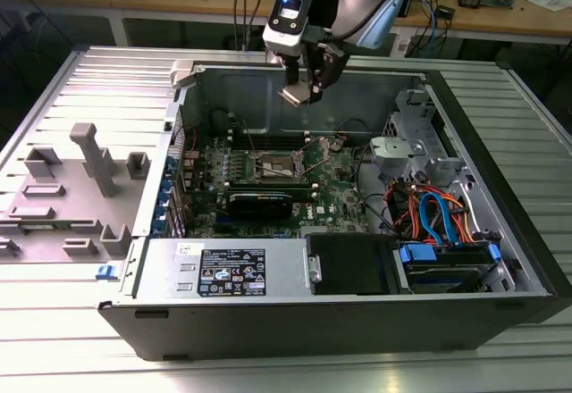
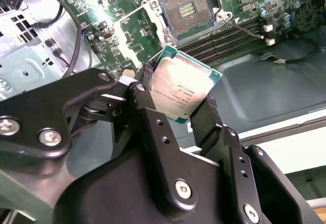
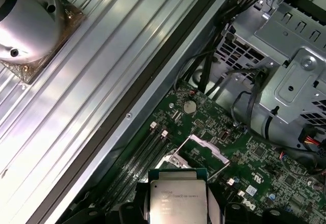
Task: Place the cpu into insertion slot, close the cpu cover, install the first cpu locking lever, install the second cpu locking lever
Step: 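Place the cpu into insertion slot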
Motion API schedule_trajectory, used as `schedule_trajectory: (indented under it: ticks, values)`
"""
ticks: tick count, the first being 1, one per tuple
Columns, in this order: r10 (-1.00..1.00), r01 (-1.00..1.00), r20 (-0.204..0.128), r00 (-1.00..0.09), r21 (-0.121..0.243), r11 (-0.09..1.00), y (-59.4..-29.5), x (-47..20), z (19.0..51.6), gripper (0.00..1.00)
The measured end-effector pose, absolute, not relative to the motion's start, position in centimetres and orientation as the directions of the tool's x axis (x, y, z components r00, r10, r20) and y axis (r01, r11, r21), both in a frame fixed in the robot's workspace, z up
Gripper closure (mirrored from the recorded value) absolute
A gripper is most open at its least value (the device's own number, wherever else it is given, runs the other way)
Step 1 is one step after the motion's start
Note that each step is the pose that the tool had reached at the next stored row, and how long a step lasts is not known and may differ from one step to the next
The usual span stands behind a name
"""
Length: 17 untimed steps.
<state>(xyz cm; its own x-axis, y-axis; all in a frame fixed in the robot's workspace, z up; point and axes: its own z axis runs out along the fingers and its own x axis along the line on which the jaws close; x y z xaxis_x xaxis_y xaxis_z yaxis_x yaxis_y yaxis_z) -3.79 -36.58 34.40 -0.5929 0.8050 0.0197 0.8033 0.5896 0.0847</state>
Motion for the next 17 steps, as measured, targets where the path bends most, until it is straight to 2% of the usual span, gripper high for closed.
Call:
schedule_trajectory:
  ticks: [17]
  values:
    - [0.814, 0.812, 0.020, -0.581, 0.085, 0.578, -36.57, -3.79, 34.38, 0.46]
